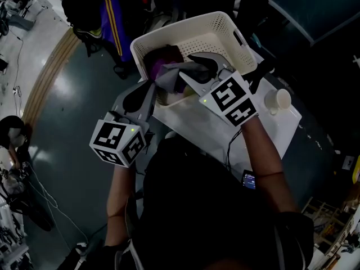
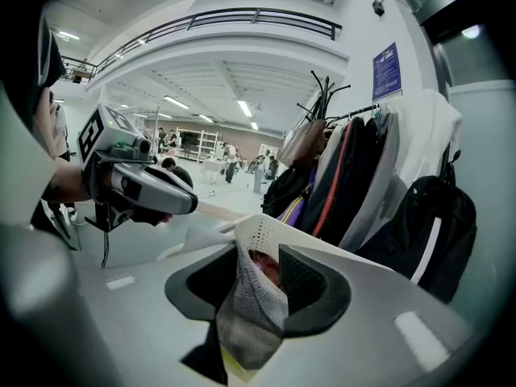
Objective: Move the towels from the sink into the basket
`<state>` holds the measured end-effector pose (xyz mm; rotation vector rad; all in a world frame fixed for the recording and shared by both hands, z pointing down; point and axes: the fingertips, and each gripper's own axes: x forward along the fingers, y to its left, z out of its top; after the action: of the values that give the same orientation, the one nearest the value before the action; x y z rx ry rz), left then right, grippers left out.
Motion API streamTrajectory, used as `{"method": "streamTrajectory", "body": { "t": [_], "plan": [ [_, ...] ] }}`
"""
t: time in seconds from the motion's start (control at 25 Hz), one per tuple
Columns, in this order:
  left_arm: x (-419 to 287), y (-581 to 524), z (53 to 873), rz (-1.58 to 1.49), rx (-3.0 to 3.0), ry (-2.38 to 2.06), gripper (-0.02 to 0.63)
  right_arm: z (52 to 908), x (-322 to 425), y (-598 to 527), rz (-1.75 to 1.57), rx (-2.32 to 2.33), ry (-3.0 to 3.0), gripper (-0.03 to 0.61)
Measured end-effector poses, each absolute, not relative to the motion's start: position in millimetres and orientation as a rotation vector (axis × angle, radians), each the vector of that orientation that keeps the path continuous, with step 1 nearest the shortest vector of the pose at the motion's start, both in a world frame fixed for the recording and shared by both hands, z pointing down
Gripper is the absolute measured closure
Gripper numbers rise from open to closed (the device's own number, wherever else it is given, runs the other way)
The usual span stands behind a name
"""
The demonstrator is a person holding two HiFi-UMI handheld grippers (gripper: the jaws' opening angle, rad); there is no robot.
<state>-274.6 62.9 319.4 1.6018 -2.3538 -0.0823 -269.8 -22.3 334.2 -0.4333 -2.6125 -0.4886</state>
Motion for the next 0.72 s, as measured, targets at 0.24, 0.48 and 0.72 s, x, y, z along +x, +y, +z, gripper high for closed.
{"method": "streamTrajectory", "body": {
  "t": [0.24, 0.48, 0.72],
  "plan": [
    [-273, 59, 318, -0.083, 1.612, -2.35, 0.609, 327, -261, -28, -0.488, -0.428, -2.613, 0.416],
    [-272, 56, 318, -0.094, 1.619, -2.342, 0.609, 320, -255, -38, -0.476, -0.374, -2.638, 0.433],
    [-267, 47, 318, -0.096, 1.639, -2.323, 0.609, 322, -247, -48, -0.419, -0.326, -2.665, 0.482]
  ]
}}
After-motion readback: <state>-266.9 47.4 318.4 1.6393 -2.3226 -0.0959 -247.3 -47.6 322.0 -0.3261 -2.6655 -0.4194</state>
